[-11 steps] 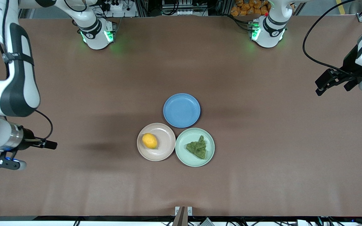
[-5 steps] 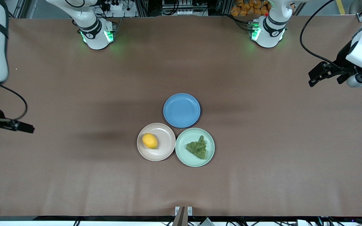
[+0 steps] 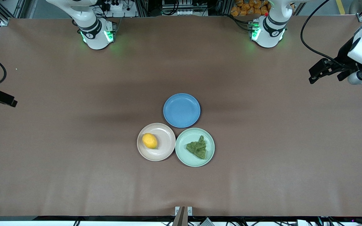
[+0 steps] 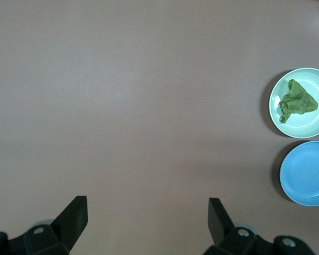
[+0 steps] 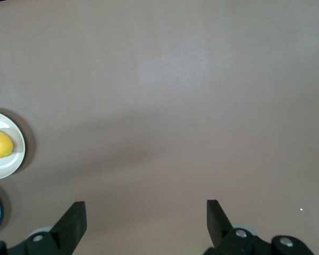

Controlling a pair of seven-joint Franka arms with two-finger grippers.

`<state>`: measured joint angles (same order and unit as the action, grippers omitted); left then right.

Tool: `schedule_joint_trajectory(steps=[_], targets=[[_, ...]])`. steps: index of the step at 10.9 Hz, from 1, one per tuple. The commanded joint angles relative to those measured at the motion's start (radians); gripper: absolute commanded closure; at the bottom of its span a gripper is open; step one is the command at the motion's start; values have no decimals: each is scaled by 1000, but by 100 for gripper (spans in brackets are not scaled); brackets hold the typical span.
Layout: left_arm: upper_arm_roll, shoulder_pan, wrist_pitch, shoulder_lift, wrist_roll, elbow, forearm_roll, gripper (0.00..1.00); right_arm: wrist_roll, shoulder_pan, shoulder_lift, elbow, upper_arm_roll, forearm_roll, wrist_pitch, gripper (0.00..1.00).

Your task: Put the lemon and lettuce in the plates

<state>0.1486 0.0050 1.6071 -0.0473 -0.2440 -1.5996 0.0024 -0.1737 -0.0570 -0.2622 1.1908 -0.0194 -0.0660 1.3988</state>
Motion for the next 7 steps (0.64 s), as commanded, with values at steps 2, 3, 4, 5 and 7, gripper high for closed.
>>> schedule_joint_trajectory(steps=[2,3,4,5,7], targets=[[-1,10,-42,4,26,38,-9,0,-4,-9,73,73,-16,-3,-60,0],[-3,12,-44,3,26,38,-10,0,-4,-6,84,91,-16,-2,-50,0],[-4,12,-44,1,26,38,-9,0,-4,-4,89,107,-17,-2,-41,0],[-4,12,-44,3,26,38,-9,0,-4,-7,96,127,-17,0,-28,0],[-4,12,-45,3,26,46,-9,0,-4,-12,144,218,-16,3,32,0]])
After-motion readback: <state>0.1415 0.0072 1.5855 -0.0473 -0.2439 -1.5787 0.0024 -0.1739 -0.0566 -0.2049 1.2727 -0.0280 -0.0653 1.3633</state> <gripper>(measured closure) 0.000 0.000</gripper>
